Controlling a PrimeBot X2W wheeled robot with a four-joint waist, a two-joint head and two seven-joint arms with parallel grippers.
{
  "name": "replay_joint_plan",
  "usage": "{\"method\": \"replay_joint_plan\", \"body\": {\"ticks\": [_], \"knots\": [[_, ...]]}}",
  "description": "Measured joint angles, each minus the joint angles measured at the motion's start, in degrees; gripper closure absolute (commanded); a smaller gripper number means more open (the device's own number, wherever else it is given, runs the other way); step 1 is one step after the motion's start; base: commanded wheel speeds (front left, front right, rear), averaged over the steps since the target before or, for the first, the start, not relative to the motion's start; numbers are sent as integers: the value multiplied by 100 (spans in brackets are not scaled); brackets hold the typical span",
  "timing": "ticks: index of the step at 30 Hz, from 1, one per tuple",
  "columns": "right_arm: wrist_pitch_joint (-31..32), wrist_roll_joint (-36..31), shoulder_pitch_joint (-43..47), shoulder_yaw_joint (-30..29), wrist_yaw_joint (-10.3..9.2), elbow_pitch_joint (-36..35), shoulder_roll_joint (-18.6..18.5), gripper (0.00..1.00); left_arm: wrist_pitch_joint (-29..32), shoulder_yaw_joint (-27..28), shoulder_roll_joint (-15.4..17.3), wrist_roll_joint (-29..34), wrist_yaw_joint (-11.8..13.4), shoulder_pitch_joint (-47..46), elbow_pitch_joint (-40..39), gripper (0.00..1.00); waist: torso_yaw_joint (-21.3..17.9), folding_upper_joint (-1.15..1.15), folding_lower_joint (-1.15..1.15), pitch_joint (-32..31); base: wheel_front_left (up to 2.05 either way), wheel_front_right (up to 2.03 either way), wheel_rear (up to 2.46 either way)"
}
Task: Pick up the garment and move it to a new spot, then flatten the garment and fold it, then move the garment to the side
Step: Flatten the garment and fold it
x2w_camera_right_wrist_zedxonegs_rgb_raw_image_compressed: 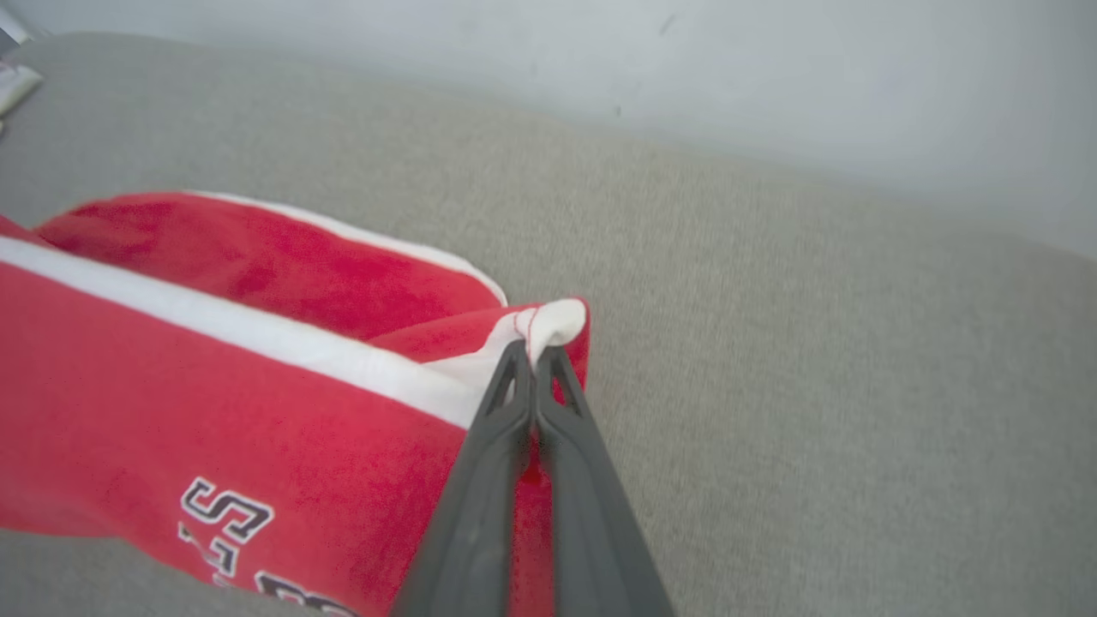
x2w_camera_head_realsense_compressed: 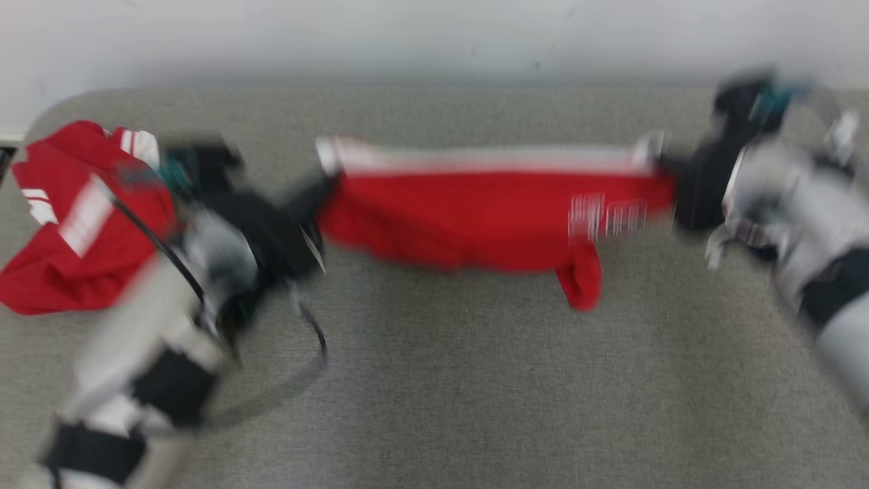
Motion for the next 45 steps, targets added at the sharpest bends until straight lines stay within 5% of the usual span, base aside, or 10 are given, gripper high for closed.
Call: {"method": "replay_joint_plan", "body": {"ticks": [6, 11, 25, 45], "knots": [[-916, -270, -2435, -802, -9, -211, -147, 100, -555, 967, -38, 175, 180, -2536, -352, 100, -219, -1, 0, 440, 0, 0, 0], [-1902, -441, -2566, -884, -4, -399, -318, 100, -1176, 917, -148, 580, 160, -2909, -672, 100, -376, -1, 0, 836, 0, 0, 0], [-2896, 165, 1030, -68, 0, -353, 14, 100, -1517, -189, -59, 725, 43, 570, 375, 100, -607, 0, -1, 876, 0, 0, 0], [-3211, 839, 3133, 793, 0, -1171, -584, 100, -2161, -454, -152, 666, 52, 2562, 288, 100, -513, -1, -3, -349, 0, 0, 0]]}}
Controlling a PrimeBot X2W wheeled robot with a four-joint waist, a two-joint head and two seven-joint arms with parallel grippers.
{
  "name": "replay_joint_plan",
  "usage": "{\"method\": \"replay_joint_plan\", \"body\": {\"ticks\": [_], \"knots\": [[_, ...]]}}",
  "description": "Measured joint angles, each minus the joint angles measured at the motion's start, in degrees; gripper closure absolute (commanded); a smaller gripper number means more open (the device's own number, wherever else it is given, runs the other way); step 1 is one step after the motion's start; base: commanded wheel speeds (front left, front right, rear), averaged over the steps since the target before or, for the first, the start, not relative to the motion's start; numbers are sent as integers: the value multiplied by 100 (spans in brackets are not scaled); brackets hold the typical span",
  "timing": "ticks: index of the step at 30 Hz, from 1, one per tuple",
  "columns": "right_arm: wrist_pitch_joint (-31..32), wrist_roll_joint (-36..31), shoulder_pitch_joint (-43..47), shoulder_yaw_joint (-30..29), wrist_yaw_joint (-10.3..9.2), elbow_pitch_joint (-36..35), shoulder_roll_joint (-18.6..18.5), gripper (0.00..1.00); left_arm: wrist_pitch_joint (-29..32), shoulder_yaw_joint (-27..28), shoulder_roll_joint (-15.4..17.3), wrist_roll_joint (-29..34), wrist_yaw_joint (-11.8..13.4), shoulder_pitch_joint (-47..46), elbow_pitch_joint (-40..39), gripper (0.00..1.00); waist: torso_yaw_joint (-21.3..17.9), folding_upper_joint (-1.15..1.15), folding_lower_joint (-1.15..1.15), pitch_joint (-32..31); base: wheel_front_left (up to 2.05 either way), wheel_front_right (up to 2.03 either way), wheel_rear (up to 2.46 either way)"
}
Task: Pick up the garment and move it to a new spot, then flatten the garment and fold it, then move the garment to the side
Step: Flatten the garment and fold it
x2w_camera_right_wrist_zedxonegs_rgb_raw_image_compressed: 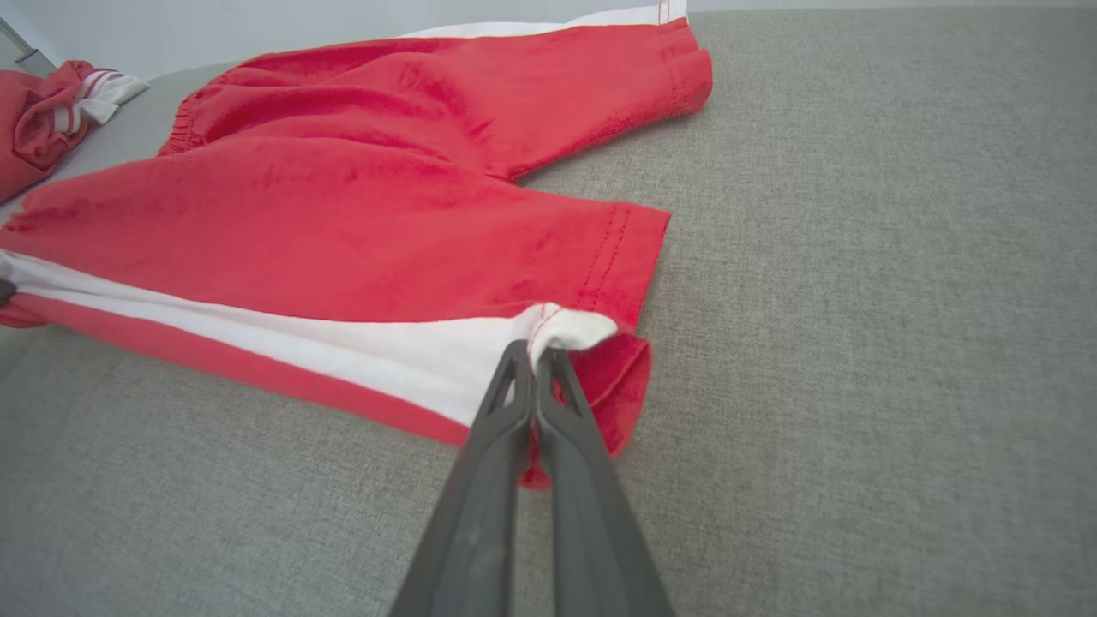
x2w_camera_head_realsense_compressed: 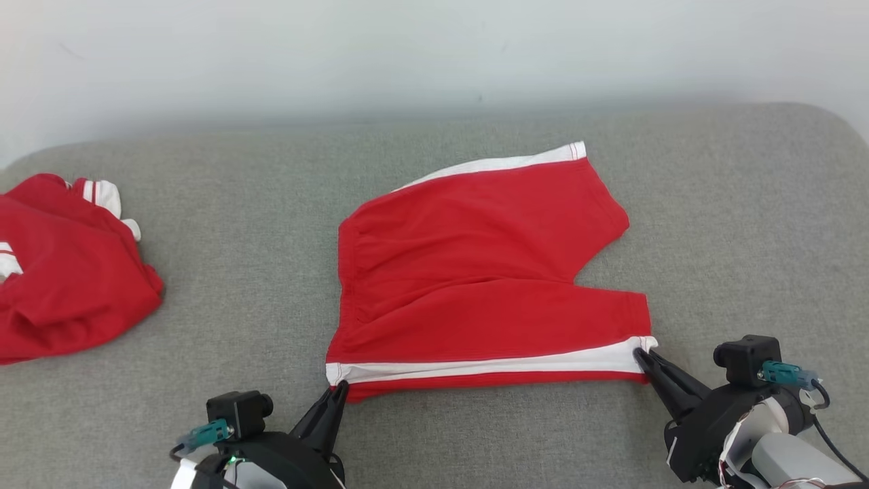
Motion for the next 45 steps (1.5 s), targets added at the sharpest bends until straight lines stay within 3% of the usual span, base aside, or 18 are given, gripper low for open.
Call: {"method": "replay_joint_plan", "body": {"ticks": [3, 4, 5, 6, 7, 8, 18, 30, 37, 39, 43, 45], "knots": [[31, 1, -4, 18, 0, 1, -10, 100, -5, -15, 0, 15, 51, -2, -41, 100, 26, 0, 0, -40, 0, 0, 0], [35, 0, -12, 19, 0, 8, -12, 81, -10, -11, -1, 15, 55, -4, -48, 100, 29, 0, 0, -43, 0, 0, 0], [35, 0, -13, 15, 0, 13, -15, 81, -22, -9, -4, 15, 87, -5, -47, 100, 31, 0, 1, -46, 0, 0, 0], [34, 1, -13, 5, 0, 23, -14, 45, -24, -11, -4, 27, 132, -6, -45, 76, 34, 0, 1, -56, 0, 0, 0], [33, 8, -13, -8, 0, 21, -14, 0, -51, -11, 1, 67, 178, -6, -47, 43, 36, 0, 1, -64, 0, 0, 0], [30, 33, -13, -33, 0, 22, -13, 0, -56, -2, 1, 87, 204, -6, -48, 0, 37, 0, 1, -73, 0, 0, 0], [-25, 66, 123, -120, -32, -199, -69, 0, -236, 62, 270, 328, 610, 210, -447, 0, 5, 0, 2, -211, 0, 0, 0], [159, -176, 339, -3, -719, -452, -168, 0, -89, -363, 457, 1072, 1073, 204, -779, 0, -69, 1, 2, -170, 0, 0, 0], [339, -234, 219, 49, -877, -546, -126, 0, 111, -525, 431, 1374, 1201, 32, -792, 0, -78, 1, 2, -46, 0, 0, 0], [389, -243, 209, 81, -917, -583, -107, 10, 188, -537, 437, 1491, 1213, -48, -790, 0, -69, 1, 2, -30, 0, 0, 0], [438, -298, 210, 130, -1012, -702, -92, 14, 258, -537, 435, 1543, 1255, -61, -800, 0, -56, 1, 2, -7, 0, 0, 0], [454, -368, 211, 156, -1032, -750, -94, 11, 290, -542, 435, 1585, 1261, -61, -800, 0, -52, 1, 2, -4, 0, 0, 0]]}}
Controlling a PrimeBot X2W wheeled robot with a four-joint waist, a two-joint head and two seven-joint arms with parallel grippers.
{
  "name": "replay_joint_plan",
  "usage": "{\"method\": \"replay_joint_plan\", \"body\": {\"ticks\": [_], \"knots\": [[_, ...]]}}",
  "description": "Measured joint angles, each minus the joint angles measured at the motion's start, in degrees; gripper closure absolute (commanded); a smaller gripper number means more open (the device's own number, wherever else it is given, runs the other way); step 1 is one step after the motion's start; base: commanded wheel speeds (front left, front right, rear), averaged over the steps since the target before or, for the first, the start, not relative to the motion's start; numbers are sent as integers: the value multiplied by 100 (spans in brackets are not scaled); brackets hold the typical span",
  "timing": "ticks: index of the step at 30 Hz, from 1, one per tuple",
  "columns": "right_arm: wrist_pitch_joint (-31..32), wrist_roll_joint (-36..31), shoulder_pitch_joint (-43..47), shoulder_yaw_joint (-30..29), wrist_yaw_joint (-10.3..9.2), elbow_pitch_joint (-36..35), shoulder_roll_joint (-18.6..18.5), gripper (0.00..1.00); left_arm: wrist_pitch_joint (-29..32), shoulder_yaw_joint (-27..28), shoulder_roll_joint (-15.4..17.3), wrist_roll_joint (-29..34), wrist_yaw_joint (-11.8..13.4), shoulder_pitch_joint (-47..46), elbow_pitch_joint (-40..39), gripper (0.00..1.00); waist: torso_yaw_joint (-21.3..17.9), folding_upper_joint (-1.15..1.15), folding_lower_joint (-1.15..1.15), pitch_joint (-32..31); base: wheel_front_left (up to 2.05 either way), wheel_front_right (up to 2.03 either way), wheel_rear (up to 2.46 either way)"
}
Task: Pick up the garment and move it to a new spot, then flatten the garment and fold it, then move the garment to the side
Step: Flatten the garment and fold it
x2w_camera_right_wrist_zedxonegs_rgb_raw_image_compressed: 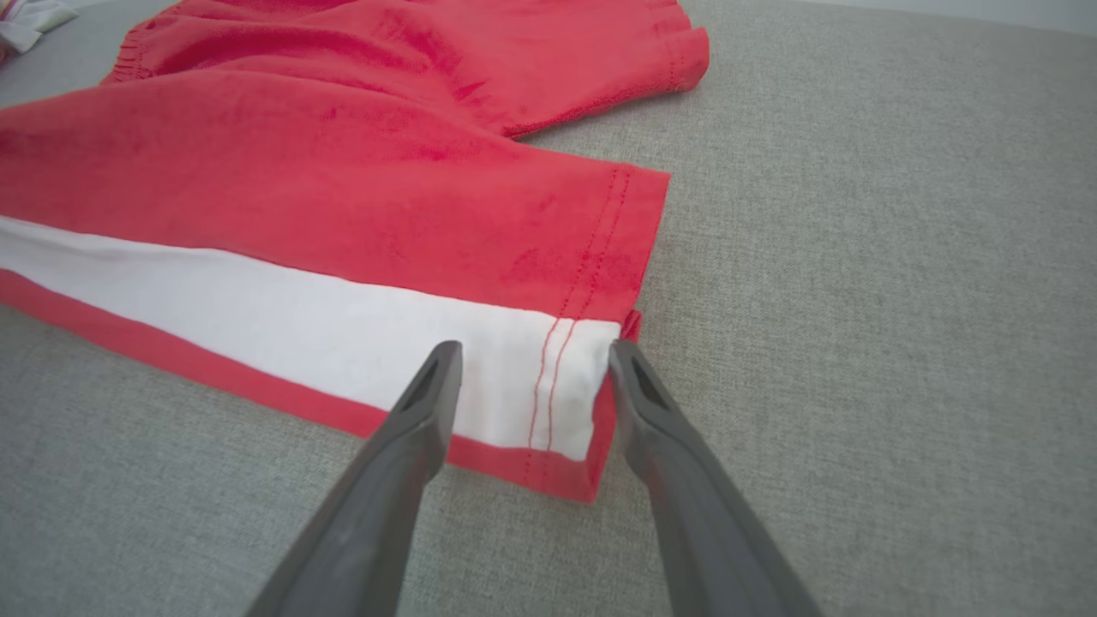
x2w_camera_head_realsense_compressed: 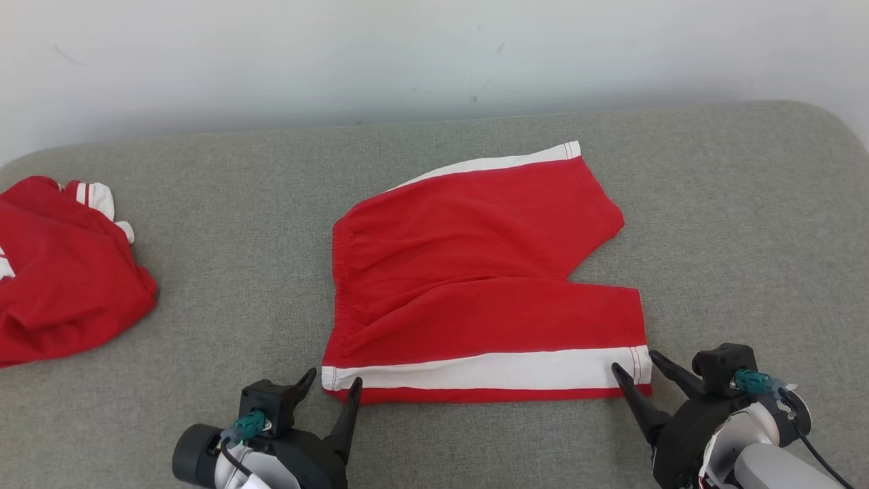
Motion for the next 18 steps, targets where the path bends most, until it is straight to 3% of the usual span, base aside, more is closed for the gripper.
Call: {"method": "replay_joint_plan", "body": {"ticks": [2, 8, 16, 18], "knots": [[26, -7, 2, 13, -26, -29, 0, 5, 19, 1, 0, 2, 1, 0, -2, 0, 2, 0, 0, -1, 0, 0, 0], [93, -201, 1, 90, -145, -188, -37, 2, 99, 7, -4, 20, 43, 0, -2, 0, -2, 0, 0, -23, 0, 0, 0], [278, -257, 5, 122, -242, -244, -107, 15, 222, 12, -48, 37, 51, 1, 22, 0, -6, 0, 0, -53, 0, 0, 0], [294, -257, 5, 122, -244, -283, -105, 27, 226, 13, -57, 37, 51, 2, 35, 0, -4, 0, 0, -56, 0, 0, 0]]}}
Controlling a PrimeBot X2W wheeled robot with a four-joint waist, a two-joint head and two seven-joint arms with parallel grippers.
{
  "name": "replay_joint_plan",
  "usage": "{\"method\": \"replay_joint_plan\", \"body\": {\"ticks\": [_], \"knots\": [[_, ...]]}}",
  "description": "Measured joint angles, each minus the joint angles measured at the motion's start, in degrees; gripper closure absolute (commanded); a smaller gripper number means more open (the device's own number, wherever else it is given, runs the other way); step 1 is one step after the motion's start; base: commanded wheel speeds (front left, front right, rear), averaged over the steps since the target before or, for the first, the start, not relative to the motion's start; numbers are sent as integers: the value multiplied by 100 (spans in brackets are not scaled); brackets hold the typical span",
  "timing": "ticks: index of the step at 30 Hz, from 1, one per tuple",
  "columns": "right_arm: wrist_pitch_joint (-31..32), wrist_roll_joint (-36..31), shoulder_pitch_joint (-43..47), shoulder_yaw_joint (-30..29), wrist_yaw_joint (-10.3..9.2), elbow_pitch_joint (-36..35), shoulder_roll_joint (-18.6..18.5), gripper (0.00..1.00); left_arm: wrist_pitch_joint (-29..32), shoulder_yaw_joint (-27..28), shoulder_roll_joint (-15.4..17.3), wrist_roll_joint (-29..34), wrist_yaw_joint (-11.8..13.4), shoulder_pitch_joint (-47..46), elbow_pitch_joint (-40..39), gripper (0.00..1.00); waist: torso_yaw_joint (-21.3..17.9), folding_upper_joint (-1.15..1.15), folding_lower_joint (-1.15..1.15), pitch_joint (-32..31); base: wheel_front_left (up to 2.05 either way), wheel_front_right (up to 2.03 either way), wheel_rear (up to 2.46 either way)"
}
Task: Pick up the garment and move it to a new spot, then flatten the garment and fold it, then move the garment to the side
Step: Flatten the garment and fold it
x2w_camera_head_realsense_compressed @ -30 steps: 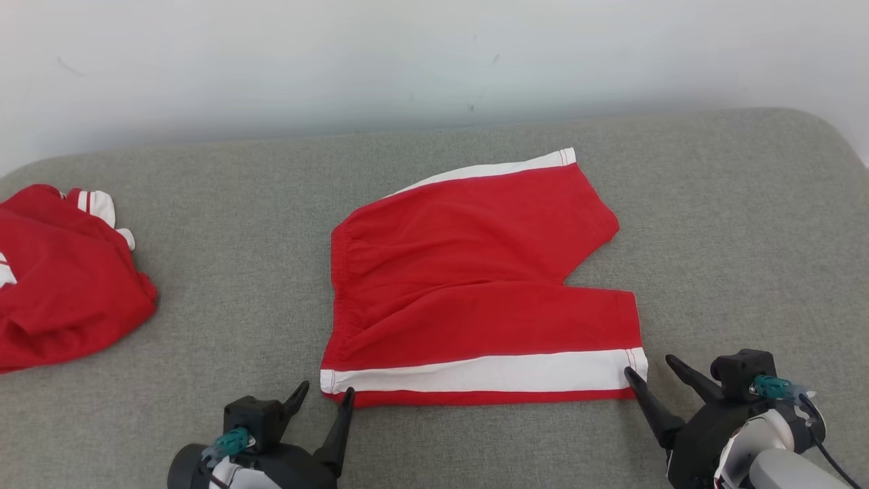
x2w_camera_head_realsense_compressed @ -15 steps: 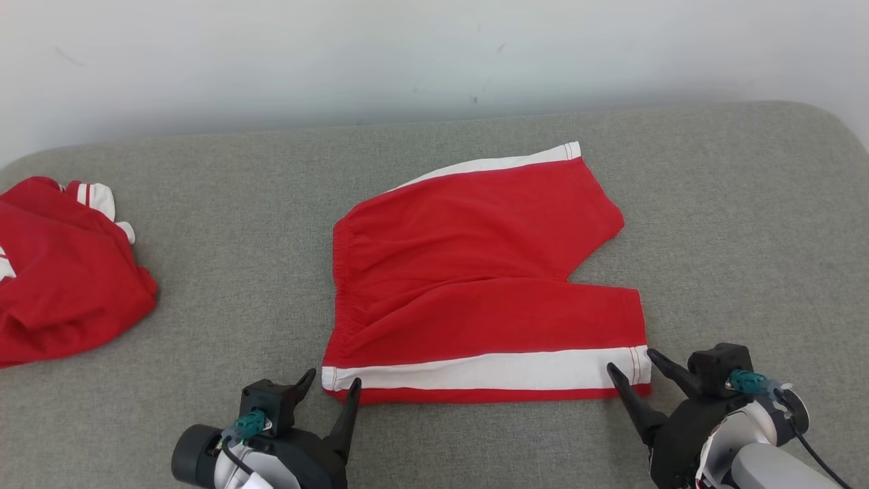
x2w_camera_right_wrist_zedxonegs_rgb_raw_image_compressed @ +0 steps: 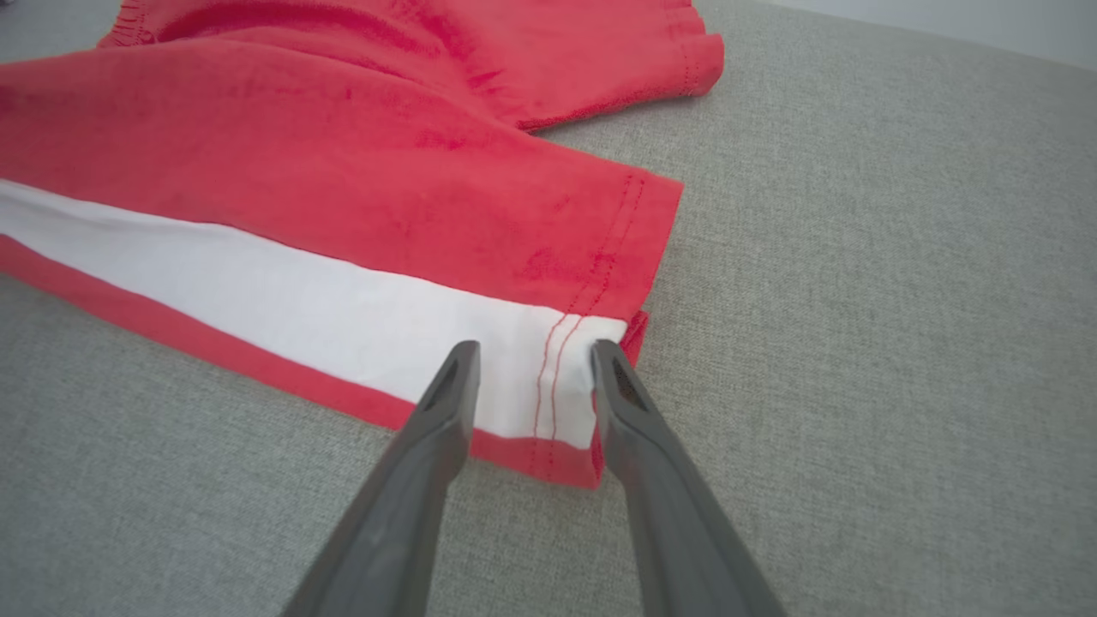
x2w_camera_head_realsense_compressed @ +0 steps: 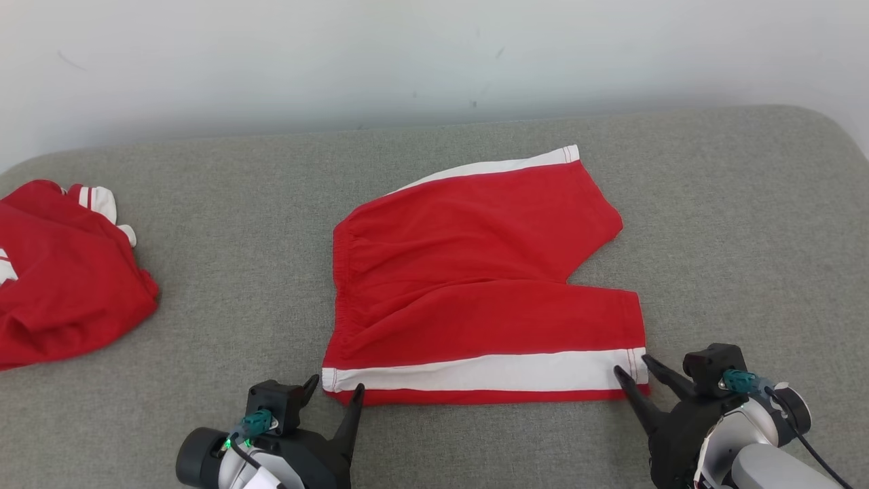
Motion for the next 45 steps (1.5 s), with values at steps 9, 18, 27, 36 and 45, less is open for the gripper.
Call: {"method": "replay_joint_plan", "body": {"ticks": [9, 18, 27, 36, 45], "knots": [[189, 0, -1, 3, -51, -37, 7, 100, 127, -10, -94, -3, 1, -2, 136, 100, 15, 0, 0, 28, 0, 0, 0], [-109, 74, -2, -390, -89, -310, -9, 100, 29, 42, 20, 254, 42, -37, -53, 100, 53, 0, 0, 17, 0, 0, 0], [-100, 279, -2, -485, -20, -553, -87, 100, -44, 265, 44, 179, 43, -79, -478, 100, 116, 0, 0, -36, 0, 0, 0], [1229, 923, -1372, -503, 769, -20, -176, 100, 910, 835, -52, -1363, -1100, -981, -421, 100, 78, 0, 0, 313, 0, 0, 0], [1851, 636, -5407, -1445, 656, 1095, 282, 100, 1682, 2134, -209, -1741, -917, -4914, 356, 100, -53, 1, 2, 963, 0, 0, 0]]}}
